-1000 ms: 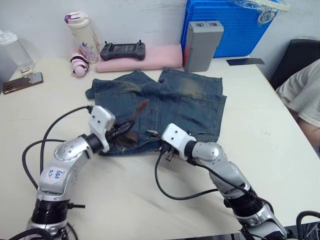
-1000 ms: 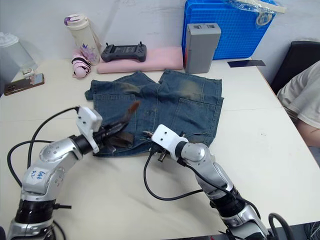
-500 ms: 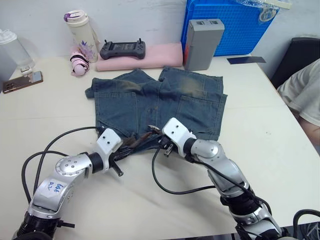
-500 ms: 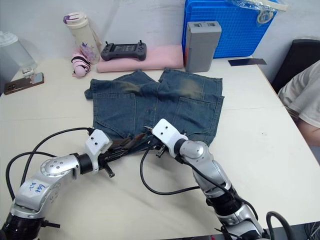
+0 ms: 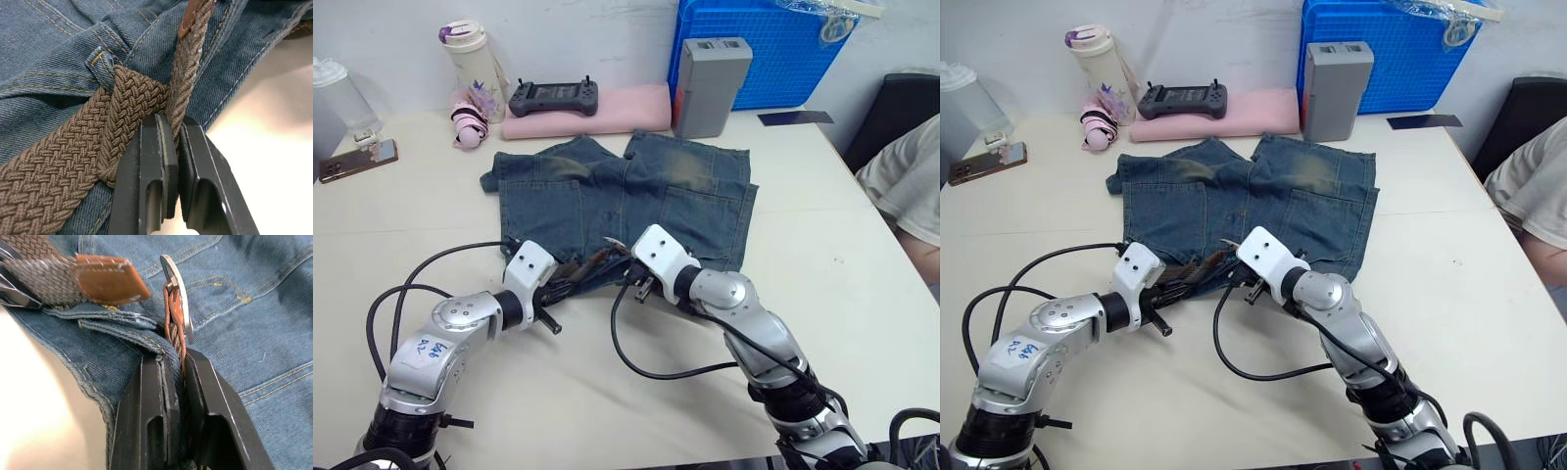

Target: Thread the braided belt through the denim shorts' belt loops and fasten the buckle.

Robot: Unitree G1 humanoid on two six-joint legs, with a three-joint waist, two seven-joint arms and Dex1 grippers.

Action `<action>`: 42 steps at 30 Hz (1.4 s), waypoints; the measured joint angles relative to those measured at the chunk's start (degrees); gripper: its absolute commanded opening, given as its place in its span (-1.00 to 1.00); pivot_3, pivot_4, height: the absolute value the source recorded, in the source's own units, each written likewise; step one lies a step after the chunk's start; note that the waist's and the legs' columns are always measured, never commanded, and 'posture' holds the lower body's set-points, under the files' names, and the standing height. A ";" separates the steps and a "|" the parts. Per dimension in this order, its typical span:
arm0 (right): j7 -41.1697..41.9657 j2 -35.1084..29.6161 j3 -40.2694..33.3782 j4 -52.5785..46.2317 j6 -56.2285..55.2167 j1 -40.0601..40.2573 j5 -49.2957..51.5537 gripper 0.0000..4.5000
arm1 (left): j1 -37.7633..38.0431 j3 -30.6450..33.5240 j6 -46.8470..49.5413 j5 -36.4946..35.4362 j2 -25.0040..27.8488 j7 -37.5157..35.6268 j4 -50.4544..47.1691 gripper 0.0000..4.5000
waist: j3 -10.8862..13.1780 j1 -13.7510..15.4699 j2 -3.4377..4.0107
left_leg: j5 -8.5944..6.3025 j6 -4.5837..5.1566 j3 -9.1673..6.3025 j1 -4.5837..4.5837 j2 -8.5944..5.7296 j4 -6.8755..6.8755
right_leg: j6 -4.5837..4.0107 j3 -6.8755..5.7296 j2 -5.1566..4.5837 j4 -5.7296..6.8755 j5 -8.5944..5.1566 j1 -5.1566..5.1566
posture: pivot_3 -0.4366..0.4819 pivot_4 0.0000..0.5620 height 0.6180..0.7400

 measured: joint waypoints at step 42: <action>-2.43 -1.25 -2.68 -0.33 5.78 -3.28 4.37 -0.99 | -3.94 -0.11 3.33 -2.75 4.84 0.34 -2.87 -1.00 | 0.01 -0.05 -0.01 | 0.05 0.03 0.00 -0.13 -0.02 -0.06 | 0.00 -0.03 0.06 0.01 0.00 -0.05 | -0.05 -0.47 0.80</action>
